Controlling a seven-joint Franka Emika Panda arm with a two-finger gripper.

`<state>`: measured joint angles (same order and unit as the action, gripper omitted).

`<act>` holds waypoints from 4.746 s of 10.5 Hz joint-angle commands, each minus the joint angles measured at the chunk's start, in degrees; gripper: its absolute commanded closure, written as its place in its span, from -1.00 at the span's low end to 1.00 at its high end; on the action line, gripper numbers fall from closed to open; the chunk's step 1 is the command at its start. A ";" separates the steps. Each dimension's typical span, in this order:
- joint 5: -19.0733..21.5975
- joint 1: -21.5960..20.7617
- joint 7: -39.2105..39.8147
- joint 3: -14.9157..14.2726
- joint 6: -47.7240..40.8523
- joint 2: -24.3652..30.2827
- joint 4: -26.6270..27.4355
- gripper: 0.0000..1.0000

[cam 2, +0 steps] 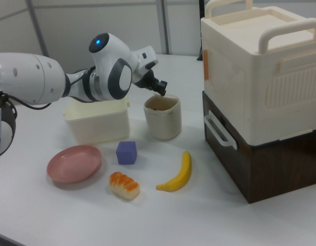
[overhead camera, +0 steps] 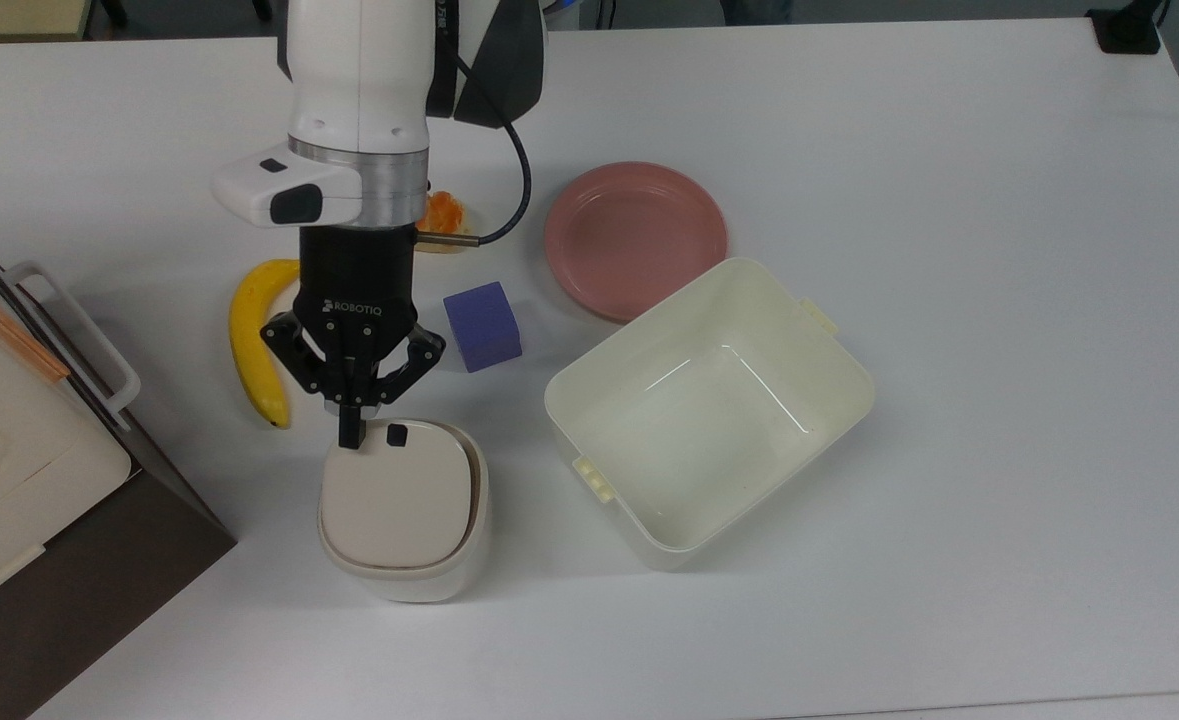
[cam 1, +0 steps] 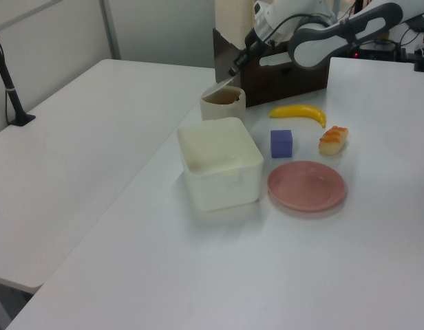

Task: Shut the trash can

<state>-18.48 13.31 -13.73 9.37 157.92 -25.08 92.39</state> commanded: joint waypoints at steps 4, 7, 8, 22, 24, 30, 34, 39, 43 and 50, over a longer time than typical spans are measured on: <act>-1.03 1.11 4.41 -0.58 0.11 4.08 8.24 1.00; -3.49 1.46 4.33 -0.49 0.19 3.55 9.21 1.00; -3.50 1.37 4.24 -0.49 0.19 3.55 8.95 1.00; 2.39 -0.38 -2.08 0.12 5.29 -1.36 -6.14 1.00; 2.39 -1.61 -2.44 0.04 5.47 -4.18 -10.99 1.00; 2.04 -4.43 -4.29 -0.58 8.89 -9.19 -16.72 1.00; 0.02 -4.08 -4.38 -0.58 8.89 -10.34 -15.32 1.00; -2.52 -3.46 -4.29 -0.76 8.98 -10.78 -13.74 1.00; -3.84 -3.20 -4.29 -2.25 9.07 -9.12 -9.62 1.00; -4.29 -2.06 -4.20 -2.25 9.07 -7.44 -7.32 1.00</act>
<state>-21.32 11.03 -16.86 7.96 165.74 -35.89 80.62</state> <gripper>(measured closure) 0.991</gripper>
